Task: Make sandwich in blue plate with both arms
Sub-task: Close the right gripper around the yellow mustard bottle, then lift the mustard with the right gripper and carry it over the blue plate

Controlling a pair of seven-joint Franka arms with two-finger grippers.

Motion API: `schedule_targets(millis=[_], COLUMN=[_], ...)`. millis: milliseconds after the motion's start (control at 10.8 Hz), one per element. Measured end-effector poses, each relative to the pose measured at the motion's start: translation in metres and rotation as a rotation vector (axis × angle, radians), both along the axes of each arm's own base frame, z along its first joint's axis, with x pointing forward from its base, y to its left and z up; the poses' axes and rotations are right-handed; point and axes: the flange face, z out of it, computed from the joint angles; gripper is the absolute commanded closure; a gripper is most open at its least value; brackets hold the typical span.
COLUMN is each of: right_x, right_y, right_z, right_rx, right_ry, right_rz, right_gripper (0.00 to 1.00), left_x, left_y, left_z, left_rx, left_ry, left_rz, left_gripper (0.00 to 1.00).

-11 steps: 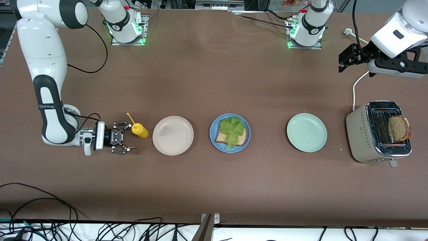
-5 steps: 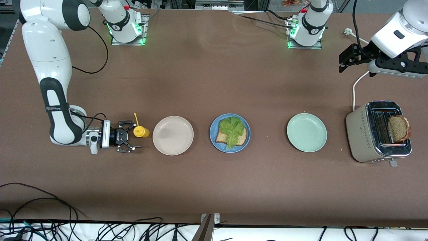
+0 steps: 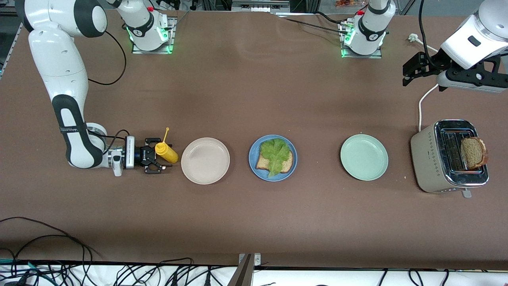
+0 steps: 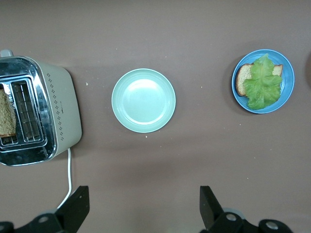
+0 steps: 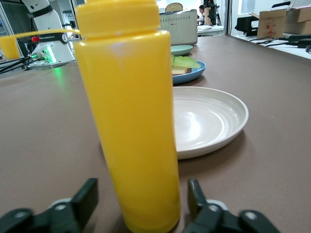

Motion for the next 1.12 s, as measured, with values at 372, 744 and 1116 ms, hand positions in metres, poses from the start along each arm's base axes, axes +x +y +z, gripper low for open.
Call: schedule_targets(millis=[372, 744, 1116], right_x=[0.005, 0.037, 0.054], right_y=[0.002, 0.012, 0.043], right_z=[0.005, 0.065, 0.153], right_rx=[-0.001, -0.148, -0.434], right_ry=[0.046, 0.154, 0.236], right_rz=[-0.029, -0.107, -0.174], right_gripper=[1.0, 1.0, 1.0], left_x=[0.0, -0.001, -0.001], left_y=[-0.001, -0.004, -0.007], left_z=[0.0, 0.0, -0.001], left_rx=[0.0, 0.001, 0.0], left_ry=[0.001, 0.003, 0.005], left_rz=[-0.002, -0.008, -0.012], left_gripper=[0.0, 0.0, 0.0])
